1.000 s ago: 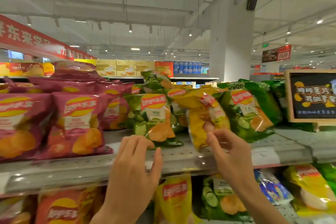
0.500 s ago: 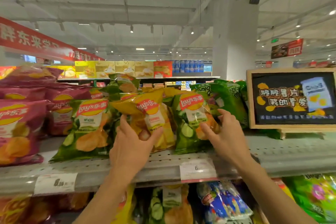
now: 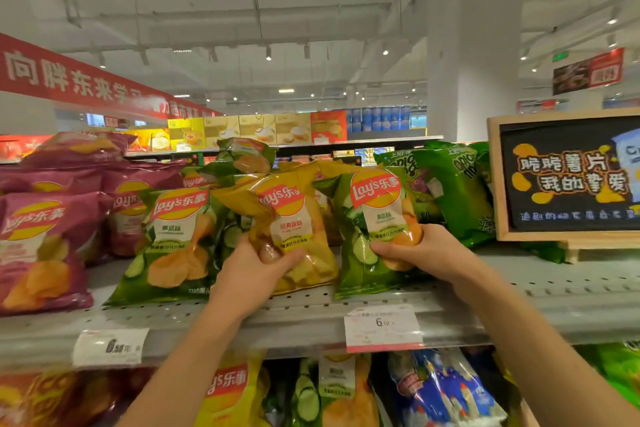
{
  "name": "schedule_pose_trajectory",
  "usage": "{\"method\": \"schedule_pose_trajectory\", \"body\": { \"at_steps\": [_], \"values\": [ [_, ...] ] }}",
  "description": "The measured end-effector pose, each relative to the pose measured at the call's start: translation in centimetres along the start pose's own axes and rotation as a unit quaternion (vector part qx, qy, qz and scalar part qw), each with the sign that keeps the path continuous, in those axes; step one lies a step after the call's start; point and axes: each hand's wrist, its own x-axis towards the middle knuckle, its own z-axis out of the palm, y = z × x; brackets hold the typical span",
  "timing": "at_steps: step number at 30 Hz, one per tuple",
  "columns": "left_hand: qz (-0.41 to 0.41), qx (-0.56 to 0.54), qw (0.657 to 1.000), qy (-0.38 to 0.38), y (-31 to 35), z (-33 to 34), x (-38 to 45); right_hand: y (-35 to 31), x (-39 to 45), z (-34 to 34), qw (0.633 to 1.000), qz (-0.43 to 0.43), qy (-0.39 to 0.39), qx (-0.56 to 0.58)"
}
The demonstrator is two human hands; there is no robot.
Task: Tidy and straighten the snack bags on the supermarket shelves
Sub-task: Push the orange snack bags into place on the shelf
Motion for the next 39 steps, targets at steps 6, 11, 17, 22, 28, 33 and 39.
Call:
{"method": "schedule_pose_trajectory", "body": {
  "at_steps": [6, 11, 17, 22, 28, 33, 39],
  "values": [
    [0.011, -0.067, 0.998, 0.016, 0.4, 0.2, 0.8, 0.1, -0.9, -1.5, 0.993, -0.051, 0.088, -0.063],
    [0.031, -0.063, 0.997, -0.039, 2.4, 2.7, 1.5, 0.9, -3.1, -4.4, 0.983, -0.087, 0.158, -0.023],
    [0.058, -0.072, 0.988, -0.124, 5.2, 7.2, 2.0, 1.4, -5.5, -5.7, 0.964, -0.133, 0.230, -0.012],
    [0.072, -0.056, 0.983, -0.157, 5.7, 9.0, 2.3, 1.0, -6.7, -6.0, 0.962, -0.136, 0.238, -0.011],
    [0.112, 0.101, 0.978, -0.147, 5.7, 6.7, 0.6, 0.1, -7.5, -3.4, 0.965, -0.152, 0.214, -0.024],
    [0.194, 0.347, 0.915, 0.077, 2.3, 2.3, -3.4, -1.8, -7.0, 1.0, 0.956, -0.181, 0.228, -0.034],
    [0.248, 0.435, 0.847, 0.177, -4.2, -3.4, -7.0, -4.4, -5.3, 8.5, 0.955, -0.207, 0.205, -0.055]
  ]
}}
